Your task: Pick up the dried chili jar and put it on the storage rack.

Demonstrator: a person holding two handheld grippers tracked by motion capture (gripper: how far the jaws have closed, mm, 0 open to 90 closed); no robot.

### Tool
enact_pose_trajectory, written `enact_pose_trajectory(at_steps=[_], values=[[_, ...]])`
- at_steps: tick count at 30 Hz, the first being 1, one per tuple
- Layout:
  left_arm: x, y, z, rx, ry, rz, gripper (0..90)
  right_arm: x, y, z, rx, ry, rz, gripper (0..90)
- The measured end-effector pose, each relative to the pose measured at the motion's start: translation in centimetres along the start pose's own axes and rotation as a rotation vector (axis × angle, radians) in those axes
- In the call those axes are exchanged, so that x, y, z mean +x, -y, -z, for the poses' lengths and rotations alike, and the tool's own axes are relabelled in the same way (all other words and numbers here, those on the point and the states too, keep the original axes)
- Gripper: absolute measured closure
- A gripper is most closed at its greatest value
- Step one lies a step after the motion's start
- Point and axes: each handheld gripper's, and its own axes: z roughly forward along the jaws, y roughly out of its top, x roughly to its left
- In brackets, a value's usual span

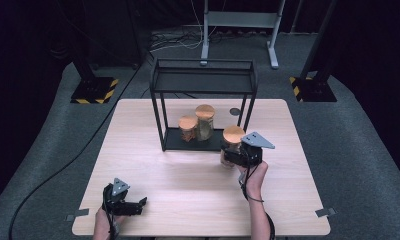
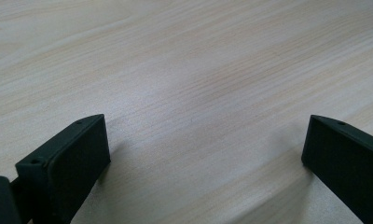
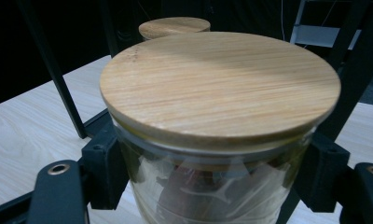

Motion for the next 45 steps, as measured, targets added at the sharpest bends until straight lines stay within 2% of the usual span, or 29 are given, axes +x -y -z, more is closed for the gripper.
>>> enact_pose_trajectory(at_steps=[26,45], values=[[0.0,0.0,0.0,0.0,0.0,0.0,0.0,0.4,-0.8,-1.9,-0.008,0.02,-0.015,24.1],[0.0,0.0,0.0,0.0,-0.001,0.001,0.0,0.8,-1.2,-4.6,0.038,0.056,-0.022,24.0]])
